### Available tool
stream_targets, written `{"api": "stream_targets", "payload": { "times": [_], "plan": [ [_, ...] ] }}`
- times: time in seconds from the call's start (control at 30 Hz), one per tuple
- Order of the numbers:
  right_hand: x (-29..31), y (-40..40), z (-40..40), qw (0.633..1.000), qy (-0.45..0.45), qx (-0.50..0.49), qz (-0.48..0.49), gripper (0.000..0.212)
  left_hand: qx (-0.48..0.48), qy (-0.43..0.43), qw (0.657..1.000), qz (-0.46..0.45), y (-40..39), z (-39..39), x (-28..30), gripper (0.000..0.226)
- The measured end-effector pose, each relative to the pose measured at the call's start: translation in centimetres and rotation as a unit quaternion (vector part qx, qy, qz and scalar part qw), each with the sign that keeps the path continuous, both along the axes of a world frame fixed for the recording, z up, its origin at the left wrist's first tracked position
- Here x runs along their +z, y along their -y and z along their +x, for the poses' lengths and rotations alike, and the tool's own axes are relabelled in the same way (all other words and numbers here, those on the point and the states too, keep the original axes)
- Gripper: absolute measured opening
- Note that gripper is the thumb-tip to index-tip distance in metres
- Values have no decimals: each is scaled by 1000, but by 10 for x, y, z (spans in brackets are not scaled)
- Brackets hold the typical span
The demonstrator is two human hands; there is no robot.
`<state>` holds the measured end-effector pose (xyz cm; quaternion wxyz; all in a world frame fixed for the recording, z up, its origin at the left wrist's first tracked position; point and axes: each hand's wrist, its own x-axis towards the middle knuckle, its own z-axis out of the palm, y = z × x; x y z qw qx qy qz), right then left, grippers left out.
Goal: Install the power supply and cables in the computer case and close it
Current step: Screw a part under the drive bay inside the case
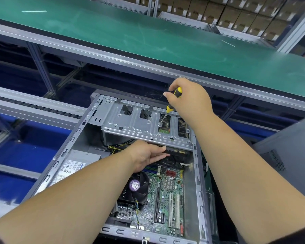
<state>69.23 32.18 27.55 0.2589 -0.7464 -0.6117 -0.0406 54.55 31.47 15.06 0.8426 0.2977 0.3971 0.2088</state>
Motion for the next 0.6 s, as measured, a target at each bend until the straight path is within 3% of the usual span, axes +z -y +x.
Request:
{"api": "stream_targets", "payload": {
  "times": [0.07,0.13,0.2,0.3,0.4,0.5,0.6],
  "plan": [
    [0,0,-1,1000,-11,10,-10,20,-1,0,1000,1,0,0,0,14],
    [2,1,-1,994,-105,39,-20,12,-2,1,1000,1,0,0,1,14],
    [3,2,-1,986,-154,55,-15,19,-2,3,1000,1,1,1,1,14],
    [2,4,-2,990,-124,70,-4,28,-2,1,1000,3,1,1,1,13],
    [0,4,-2,995,-71,71,-2,23,-5,5,1000,7,1,0,1,11],
    [2,2,-2,988,-124,82,-28,25,-7,5,1000,8,1,-1,1,10],
    [3,2,1,993,-75,84,-18,28,-9,6,1000,7,1,-1,0,11]
  ]
}}
